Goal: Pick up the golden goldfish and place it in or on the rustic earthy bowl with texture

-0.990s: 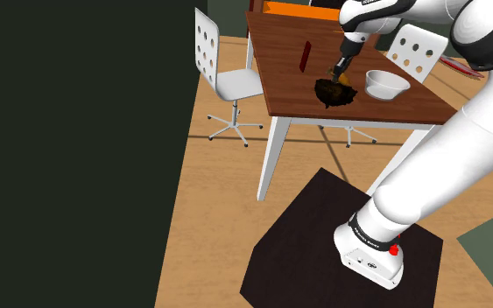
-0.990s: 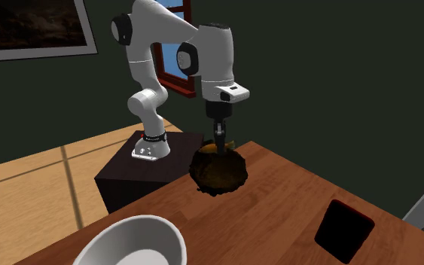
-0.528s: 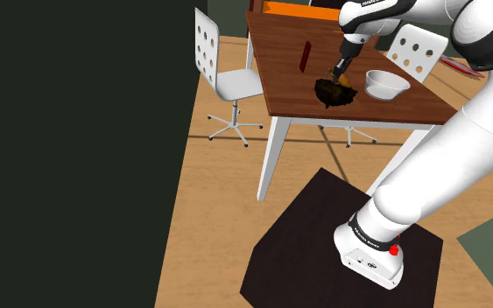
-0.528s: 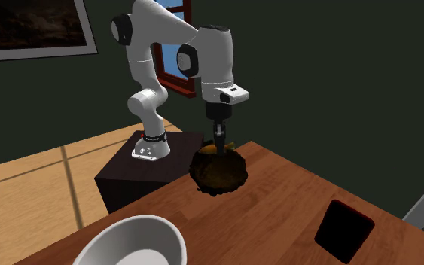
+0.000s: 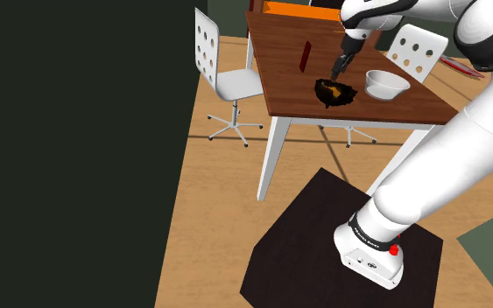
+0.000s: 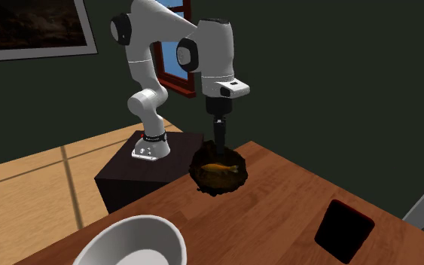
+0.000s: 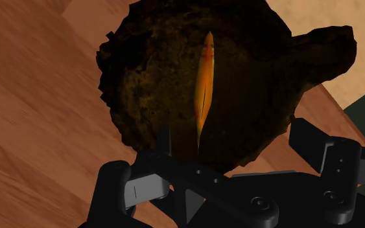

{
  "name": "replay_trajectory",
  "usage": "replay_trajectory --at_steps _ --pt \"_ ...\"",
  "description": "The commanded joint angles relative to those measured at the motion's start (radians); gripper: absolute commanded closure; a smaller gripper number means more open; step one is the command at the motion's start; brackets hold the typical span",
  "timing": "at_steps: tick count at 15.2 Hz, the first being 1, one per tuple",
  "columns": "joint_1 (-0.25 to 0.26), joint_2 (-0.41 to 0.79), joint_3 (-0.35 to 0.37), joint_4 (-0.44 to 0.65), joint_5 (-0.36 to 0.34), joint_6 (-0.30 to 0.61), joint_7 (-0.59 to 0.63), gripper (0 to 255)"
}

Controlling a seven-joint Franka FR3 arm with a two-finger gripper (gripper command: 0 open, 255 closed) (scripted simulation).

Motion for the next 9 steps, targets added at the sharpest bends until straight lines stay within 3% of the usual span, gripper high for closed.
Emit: replay_trajectory --at_steps 1,9 --pt "0.0 -0.02 0.003 0.044 -0.009 -0.062 0.004 0" --pt "0.001 -0.027 0.005 0.063 -0.013 -0.088 0.006 0"
